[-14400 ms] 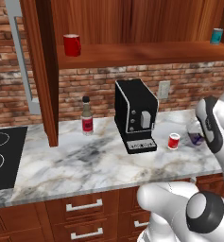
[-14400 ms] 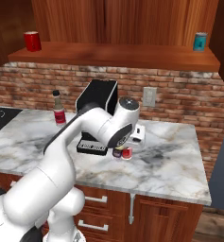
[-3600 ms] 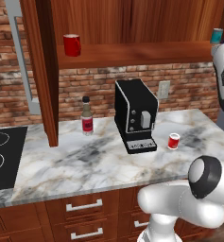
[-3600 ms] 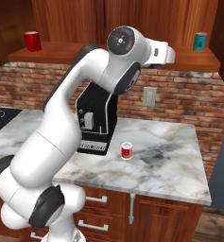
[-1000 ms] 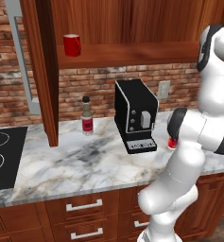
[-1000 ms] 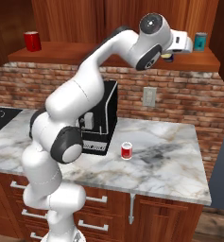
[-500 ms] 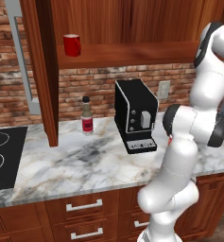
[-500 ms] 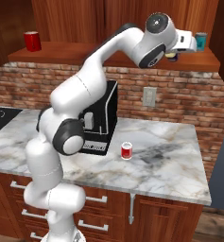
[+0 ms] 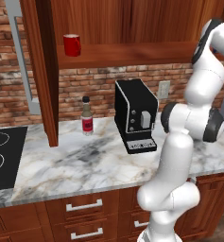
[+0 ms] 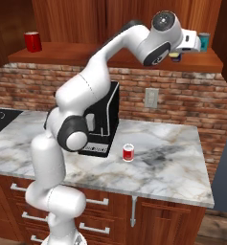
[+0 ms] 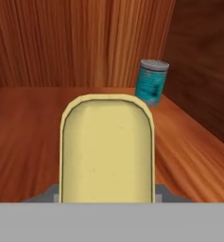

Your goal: Pick the cans from the counter and place them in their designated side in the cabinet.

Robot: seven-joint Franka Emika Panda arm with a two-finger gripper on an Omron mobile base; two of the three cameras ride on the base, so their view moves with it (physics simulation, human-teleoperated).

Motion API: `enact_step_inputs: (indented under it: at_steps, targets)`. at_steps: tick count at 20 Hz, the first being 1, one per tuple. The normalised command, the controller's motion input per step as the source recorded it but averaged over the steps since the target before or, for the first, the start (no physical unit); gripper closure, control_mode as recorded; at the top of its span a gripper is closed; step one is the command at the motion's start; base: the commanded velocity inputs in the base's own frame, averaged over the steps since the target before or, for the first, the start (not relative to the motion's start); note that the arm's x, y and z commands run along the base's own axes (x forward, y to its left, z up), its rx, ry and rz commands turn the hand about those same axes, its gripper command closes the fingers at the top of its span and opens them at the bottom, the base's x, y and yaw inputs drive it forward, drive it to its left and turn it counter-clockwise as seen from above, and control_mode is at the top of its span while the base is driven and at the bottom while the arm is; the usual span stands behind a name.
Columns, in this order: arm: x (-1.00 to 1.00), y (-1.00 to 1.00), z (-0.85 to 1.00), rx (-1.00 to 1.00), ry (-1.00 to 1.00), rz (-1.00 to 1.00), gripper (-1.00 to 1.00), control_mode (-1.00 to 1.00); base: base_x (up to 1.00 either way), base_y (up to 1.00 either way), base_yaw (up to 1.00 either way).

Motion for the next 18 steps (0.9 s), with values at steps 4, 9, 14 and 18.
enact_step_inputs:
  at_steps: [4, 9, 14, 18]
  targets:
    - [0.16, 0.0, 0.0, 0.03, 0.01, 0.04, 1.0, -1.0, 0.0, 0.0, 0.0]
    - [0.16, -0.01, -0.03, 0.02, 0.01, 0.04, 1.0, -1.0, 0.0, 0.0, 0.0]
    - [0.19, -0.02, -0.1, 0.0, 0.0, 0.04, 1.0, -1.0, 0.0, 0.0, 0.0]
    - [0.22, 0.0, -0.15, 0.0, 0.01, 0.03, 1.0, -1.0, 0.0, 0.0, 0.0]
